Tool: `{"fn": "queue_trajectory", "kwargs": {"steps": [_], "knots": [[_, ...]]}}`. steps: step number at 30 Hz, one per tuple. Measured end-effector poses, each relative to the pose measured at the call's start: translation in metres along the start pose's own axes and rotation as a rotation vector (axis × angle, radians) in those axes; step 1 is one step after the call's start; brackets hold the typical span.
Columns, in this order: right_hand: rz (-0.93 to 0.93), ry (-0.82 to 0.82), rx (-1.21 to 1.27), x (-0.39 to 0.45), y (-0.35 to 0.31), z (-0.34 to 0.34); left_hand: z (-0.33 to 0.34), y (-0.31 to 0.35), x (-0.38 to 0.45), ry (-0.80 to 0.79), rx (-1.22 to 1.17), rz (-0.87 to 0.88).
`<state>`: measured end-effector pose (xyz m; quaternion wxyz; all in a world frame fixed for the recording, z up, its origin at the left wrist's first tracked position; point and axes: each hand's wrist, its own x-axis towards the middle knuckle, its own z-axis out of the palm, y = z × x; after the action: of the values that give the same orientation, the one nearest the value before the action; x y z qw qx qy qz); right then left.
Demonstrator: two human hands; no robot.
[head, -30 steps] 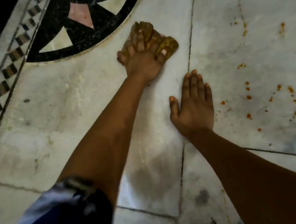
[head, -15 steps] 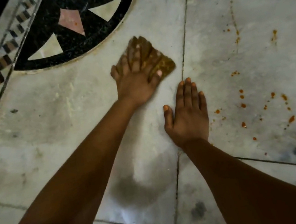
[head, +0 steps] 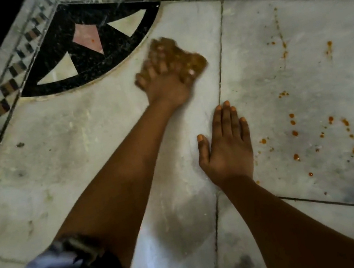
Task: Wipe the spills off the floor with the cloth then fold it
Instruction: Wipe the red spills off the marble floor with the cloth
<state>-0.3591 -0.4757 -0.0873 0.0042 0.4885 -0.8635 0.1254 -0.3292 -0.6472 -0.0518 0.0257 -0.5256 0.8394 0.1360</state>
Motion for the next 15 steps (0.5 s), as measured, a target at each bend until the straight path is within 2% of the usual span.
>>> {"fn": "queue_trajectory", "kwargs": {"steps": [2, 3, 4, 6, 8, 10, 11, 13, 15], "knots": [[-0.001, -0.007, 0.003, 0.001, -0.002, -0.001, 0.010, 0.000, -0.018, 0.004, 0.050, 0.204], [0.001, -0.003, 0.006, 0.001, -0.002, -0.001, 0.009, -0.006, -0.020, 0.015, 0.065, 0.248], [-0.002, 0.000, 0.008, 0.001, -0.002, -0.002, 0.006, -0.013, -0.016, 0.029, 0.067, 0.238], [-0.018, 0.002, 0.016, 0.000, -0.006, -0.003, -0.005, -0.023, 0.007, 0.036, 0.023, 0.104], [0.037, 0.007, 0.012, 0.003, 0.001, -0.001, -0.008, 0.000, 0.046, -0.020, -0.098, 0.003], [0.015, 0.003, 0.023, 0.002, -0.001, -0.001, -0.005, 0.018, 0.053, -0.021, -0.097, -0.027], [0.013, -0.008, 0.028, 0.001, -0.002, 0.000, -0.004, 0.025, 0.050, -0.030, -0.074, 0.038], [0.022, -0.020, 0.025, 0.001, -0.002, -0.001, 0.002, 0.028, 0.030, -0.059, -0.011, 0.280], [0.017, -0.008, 0.023, 0.003, -0.002, -0.001, 0.005, 0.007, 0.008, -0.054, 0.044, 0.427]]}}
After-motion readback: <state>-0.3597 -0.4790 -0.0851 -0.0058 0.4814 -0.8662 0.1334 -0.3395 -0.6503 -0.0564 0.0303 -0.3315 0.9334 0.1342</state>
